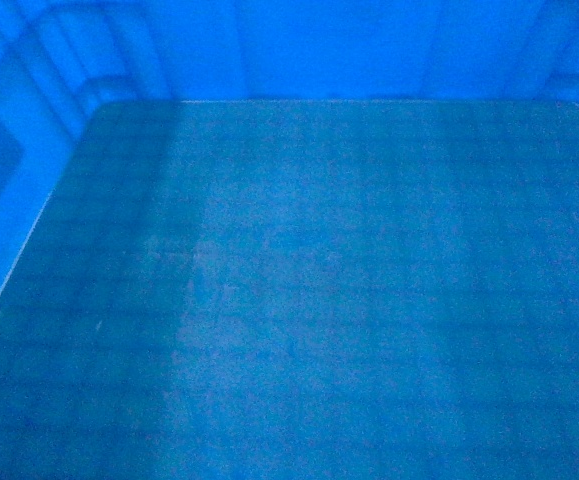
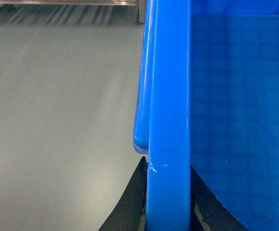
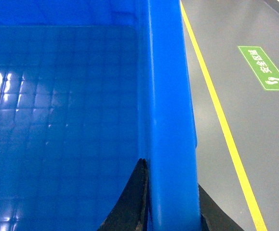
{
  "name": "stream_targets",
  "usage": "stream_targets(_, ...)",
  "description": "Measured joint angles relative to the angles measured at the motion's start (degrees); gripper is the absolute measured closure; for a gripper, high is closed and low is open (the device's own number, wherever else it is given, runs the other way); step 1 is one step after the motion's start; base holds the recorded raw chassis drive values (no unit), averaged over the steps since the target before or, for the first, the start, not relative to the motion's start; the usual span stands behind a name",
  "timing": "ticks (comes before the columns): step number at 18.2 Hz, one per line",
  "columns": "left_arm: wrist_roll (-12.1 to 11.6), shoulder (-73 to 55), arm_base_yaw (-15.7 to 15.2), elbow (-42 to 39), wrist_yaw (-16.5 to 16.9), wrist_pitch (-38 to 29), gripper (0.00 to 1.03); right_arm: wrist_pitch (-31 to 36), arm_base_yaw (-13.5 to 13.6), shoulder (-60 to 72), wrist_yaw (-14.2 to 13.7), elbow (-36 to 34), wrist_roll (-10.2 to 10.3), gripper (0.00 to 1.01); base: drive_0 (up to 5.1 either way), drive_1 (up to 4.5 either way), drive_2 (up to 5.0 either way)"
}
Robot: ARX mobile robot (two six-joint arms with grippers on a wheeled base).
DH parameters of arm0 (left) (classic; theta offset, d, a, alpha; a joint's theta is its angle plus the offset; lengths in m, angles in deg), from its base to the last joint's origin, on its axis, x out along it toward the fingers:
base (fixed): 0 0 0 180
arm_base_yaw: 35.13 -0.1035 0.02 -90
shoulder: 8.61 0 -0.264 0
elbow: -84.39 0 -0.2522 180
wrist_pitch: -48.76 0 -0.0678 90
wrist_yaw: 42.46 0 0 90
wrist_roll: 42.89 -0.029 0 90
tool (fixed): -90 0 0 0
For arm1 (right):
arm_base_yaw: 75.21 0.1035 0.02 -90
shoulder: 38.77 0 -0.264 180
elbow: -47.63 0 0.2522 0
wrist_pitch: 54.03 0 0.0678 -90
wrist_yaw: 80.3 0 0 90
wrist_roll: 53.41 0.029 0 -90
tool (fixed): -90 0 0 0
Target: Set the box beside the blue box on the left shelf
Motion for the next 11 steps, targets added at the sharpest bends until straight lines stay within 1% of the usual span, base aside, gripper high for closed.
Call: stream_targets(11,-0.09,-0.07,0.00,0.00,-0.04,0.00,0.95,-0.15,0.00,0.07,-0.02,-0.02,0.02,0.91,0.1,4.14,-3.9)
